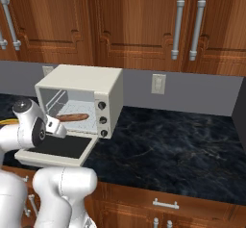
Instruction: Pull the toaster oven rack outwards. Pick up the baguette from the plate and place it on the toaster oven rack. Close the toaster oven door fully and set the temperature to the lowest setting.
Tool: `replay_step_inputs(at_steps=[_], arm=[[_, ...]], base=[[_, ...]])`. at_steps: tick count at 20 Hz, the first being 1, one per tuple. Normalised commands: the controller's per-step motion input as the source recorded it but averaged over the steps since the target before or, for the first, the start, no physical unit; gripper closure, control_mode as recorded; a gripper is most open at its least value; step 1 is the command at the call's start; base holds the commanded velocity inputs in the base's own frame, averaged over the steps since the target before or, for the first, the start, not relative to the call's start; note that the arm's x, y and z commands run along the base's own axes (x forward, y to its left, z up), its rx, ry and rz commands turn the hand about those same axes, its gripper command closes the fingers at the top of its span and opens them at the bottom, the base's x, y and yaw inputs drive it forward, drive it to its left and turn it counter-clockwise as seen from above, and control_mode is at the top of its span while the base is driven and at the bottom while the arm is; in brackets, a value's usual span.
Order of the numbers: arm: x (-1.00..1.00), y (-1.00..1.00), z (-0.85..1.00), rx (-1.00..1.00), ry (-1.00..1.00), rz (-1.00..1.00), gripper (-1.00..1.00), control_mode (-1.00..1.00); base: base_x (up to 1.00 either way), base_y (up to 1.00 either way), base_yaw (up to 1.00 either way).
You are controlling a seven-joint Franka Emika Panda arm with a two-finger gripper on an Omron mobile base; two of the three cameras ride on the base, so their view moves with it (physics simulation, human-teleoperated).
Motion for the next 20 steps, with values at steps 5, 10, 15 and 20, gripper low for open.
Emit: replay_step_inputs(at_steps=[5,10,15,20], arm=[[0.15,0.01,-0.18,-0.02,0.0,0.0,-1.0,-1.0],[0.16,0.03,-0.18,-0.02,0.0,0.0,-1.0,-1.0],[0.18,0.01,-0.15,-0.01,0.0,0.0,-1.0,-1.0],[0.21,0.0,-0.16,-0.01,0.0,0.0,-1.0,-1.0]], base=[[0.0,0.0,0.0],[0.0,0.0,0.0],[0.0,0.0,0.0],[0.0,0.0,0.0]])
